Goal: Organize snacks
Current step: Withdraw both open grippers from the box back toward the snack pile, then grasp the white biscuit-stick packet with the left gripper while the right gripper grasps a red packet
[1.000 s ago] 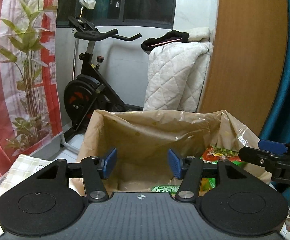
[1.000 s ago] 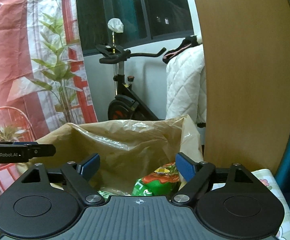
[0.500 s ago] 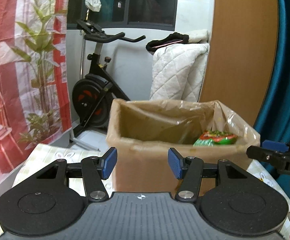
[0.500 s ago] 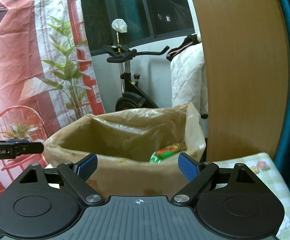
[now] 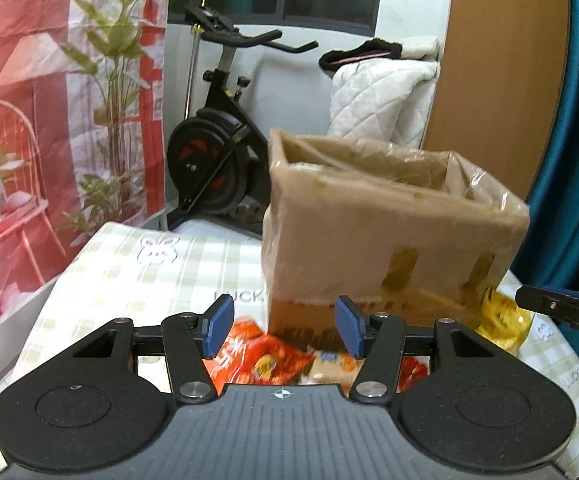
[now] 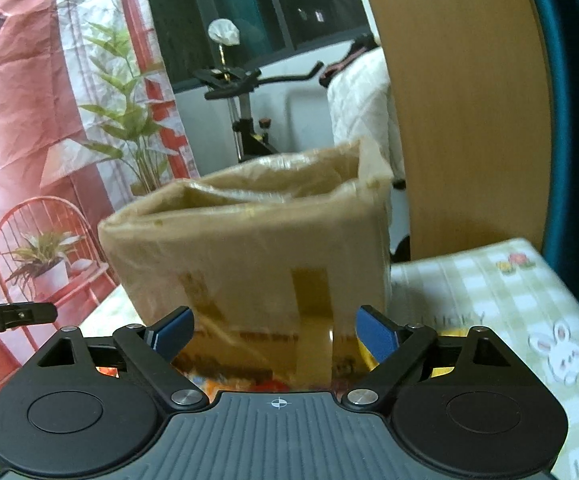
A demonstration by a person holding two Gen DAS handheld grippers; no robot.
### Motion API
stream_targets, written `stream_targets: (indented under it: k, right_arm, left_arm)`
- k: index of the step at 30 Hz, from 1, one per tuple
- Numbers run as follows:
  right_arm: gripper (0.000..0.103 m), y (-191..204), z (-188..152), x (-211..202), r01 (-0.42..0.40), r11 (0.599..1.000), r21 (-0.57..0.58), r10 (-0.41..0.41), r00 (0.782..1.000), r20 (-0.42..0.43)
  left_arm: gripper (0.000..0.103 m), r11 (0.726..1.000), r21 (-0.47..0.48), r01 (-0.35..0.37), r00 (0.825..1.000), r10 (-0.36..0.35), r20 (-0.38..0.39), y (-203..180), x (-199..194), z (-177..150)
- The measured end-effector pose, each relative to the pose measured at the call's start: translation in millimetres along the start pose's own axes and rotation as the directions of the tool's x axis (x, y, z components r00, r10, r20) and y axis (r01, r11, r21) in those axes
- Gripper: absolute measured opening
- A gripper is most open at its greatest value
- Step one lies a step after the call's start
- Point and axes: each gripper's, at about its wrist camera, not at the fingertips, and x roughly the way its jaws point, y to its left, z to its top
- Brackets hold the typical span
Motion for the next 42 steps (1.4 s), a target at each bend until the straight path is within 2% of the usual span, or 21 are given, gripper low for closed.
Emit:
stream_targets:
  k: [16, 23, 26, 36, 42]
  right_arm:
    - [0.085, -10.9, -65.9, 12.7, 0.048, 0.998, 0.043, -0.043, 0.994, -0.103]
    - [0.084, -16.2, -80.5, 15.7, 0.066, 0.997, 0.031, -0.061, 0.989, -0.131]
    - [0.08, -18.5, -85.4, 19.2, 0.068, 0.997, 0.027, -0.063, 0.988, -0.143]
    - [0.078, -17.2, -95.7, 28.4, 0.06, 0.998, -0.027, -0.064, 0.982, -0.179]
    - [0.072, -15.5, -101.7, 49.0, 0.041, 0.991, -0.13, -0.07, 0.97, -0.231]
  left_arm:
    - [0.058, 1.0, -0.016, -0.016, 0.998, 0.015, -0.067, 20.5, 4.2, -50.0]
    - [0.058, 0.999, -0.029, -0.016, 0.995, 0.013, -0.099, 28.6, 6.8, -64.3]
    - [0.058, 1.0, -0.028, -0.013, 0.994, 0.01, -0.108, 28.6, 9.3, -69.5]
    - [0.058, 0.999, -0.038, 0.009, 0.99, -0.015, -0.14, 21.4, 23.5, -79.8]
    - [0.058, 0.998, -0.056, 0.041, 0.989, -0.049, -0.14, 11.4, 35.3, -80.5]
